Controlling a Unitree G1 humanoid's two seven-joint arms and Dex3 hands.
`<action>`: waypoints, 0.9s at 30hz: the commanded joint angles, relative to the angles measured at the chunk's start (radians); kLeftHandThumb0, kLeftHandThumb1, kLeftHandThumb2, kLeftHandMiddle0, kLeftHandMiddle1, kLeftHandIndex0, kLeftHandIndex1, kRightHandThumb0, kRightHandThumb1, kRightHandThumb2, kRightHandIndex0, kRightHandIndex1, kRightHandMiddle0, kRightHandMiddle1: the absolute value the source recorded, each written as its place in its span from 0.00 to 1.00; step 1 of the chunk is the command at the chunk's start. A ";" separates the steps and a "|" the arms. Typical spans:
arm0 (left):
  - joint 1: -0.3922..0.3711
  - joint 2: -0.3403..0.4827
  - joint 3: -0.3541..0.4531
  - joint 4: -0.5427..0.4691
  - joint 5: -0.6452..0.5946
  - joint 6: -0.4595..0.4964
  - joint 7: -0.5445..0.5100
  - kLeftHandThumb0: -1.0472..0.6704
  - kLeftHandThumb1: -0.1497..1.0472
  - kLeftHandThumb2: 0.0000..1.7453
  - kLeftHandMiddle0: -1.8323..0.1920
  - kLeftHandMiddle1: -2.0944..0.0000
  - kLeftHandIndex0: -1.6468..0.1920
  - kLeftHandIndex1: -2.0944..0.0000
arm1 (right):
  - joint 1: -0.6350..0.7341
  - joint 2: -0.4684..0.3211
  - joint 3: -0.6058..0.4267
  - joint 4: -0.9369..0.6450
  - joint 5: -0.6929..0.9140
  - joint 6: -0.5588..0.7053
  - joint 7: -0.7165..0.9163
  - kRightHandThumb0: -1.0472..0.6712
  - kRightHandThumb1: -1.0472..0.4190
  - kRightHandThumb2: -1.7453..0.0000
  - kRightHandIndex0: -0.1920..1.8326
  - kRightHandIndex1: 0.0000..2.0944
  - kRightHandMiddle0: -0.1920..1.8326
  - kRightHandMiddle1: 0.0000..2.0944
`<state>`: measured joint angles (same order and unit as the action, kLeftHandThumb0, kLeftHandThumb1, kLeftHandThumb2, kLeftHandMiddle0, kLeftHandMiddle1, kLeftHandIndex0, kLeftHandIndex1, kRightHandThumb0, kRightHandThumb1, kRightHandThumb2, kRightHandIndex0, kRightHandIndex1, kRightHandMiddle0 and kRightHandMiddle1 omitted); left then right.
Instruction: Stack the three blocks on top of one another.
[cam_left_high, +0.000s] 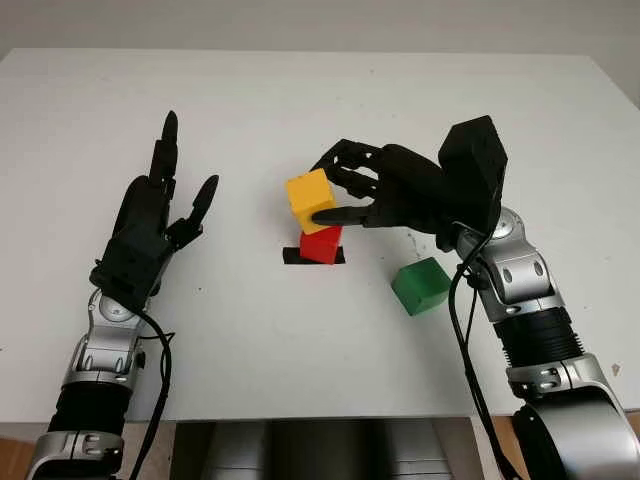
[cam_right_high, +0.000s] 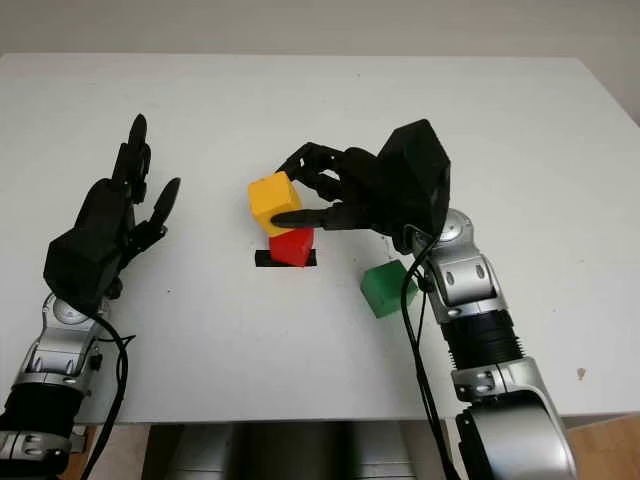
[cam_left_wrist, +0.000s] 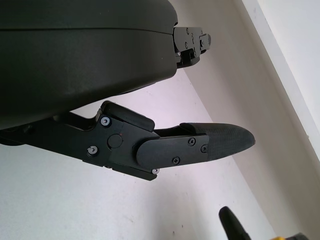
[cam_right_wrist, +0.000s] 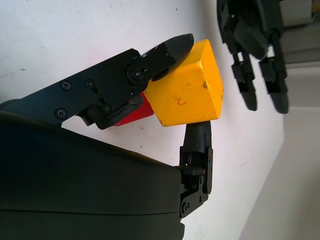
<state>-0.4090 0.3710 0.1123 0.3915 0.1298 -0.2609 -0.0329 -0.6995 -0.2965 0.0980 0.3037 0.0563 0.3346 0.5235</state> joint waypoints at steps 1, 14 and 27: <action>0.009 0.007 -0.004 -0.013 0.006 0.000 -0.001 0.15 1.00 0.30 0.95 0.98 0.97 0.98 | 0.000 0.006 0.003 0.011 -0.008 -0.009 -0.006 0.35 0.07 0.97 0.16 0.03 0.24 0.79; 0.011 0.006 -0.001 -0.013 -0.003 -0.005 -0.009 0.15 1.00 0.29 0.95 0.97 0.97 0.98 | -0.007 0.010 0.006 0.066 -0.056 -0.083 -0.054 0.36 0.06 0.97 0.16 0.03 0.23 0.78; 0.006 0.010 -0.002 -0.008 0.017 -0.008 0.007 0.15 1.00 0.29 0.94 0.97 0.96 0.97 | 0.012 -0.036 0.036 0.113 -0.162 -0.314 -0.059 0.33 0.07 0.97 0.18 0.03 0.24 0.77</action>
<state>-0.4082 0.3712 0.1097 0.3913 0.1476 -0.2611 -0.0294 -0.6993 -0.3186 0.1307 0.4102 -0.0980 0.0437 0.4676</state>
